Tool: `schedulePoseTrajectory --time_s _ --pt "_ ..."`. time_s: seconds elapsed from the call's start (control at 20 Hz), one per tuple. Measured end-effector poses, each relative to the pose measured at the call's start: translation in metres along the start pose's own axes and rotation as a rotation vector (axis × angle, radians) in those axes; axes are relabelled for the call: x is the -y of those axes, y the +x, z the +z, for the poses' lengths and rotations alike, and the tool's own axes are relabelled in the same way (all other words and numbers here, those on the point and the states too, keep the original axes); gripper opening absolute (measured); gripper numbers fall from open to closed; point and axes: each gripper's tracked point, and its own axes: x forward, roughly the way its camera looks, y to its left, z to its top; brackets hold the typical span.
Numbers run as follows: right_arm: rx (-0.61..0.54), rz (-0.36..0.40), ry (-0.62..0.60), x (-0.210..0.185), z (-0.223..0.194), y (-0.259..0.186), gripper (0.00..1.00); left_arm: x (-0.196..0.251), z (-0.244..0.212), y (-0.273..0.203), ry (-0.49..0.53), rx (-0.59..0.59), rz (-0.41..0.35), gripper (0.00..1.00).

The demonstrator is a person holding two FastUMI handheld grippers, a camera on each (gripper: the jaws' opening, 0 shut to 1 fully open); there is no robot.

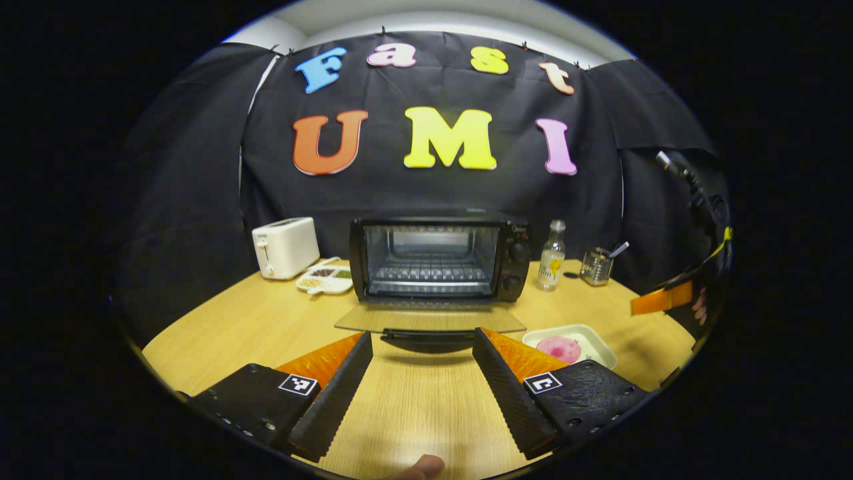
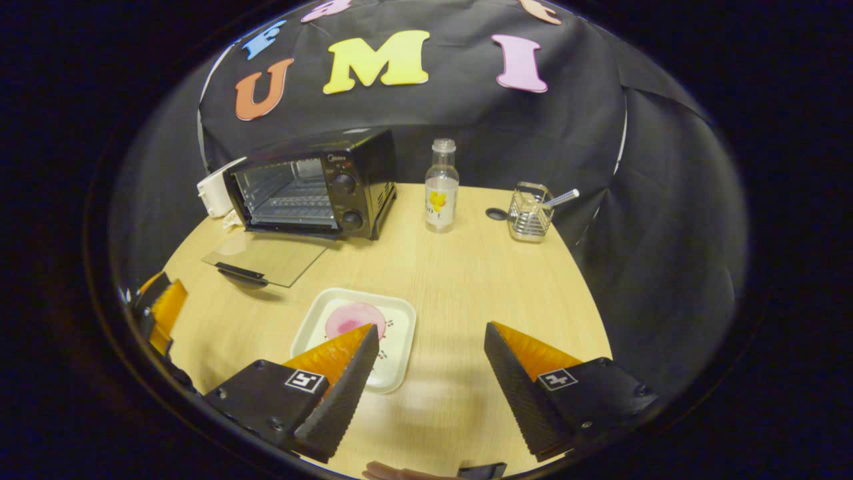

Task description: Open the electric oven with the left hand, put the food in, and close the electric oven.

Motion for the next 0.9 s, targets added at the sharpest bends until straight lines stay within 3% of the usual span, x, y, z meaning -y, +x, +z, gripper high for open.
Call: schedulePoseTrajectory --time_s 0.3,0.6,0.65,0.75,0.9 --pt "-0.239 0.111 0.063 -0.012 -0.026 0.055 0.96 -0.006 0.087 -0.062 -0.014 0.205 0.003 0.96" --pt "-0.418 0.243 0.265 -0.032 -0.04 0.077 0.72 -0.015 0.138 -0.111 -0.005 0.308 0.053 0.95" --pt "-0.426 0.27 0.248 -0.033 -0.037 0.082 0.65 -0.016 0.143 -0.115 0.005 0.32 0.061 0.96" --pt "-0.503 0.319 0.262 -0.034 -0.045 0.082 0.02 -0.023 0.15 -0.122 0.032 0.332 0.089 0.95" --pt "-0.537 0.432 0.319 -0.035 -0.045 0.086 0.02 -0.019 0.153 -0.13 0.068 0.343 0.102 0.95"
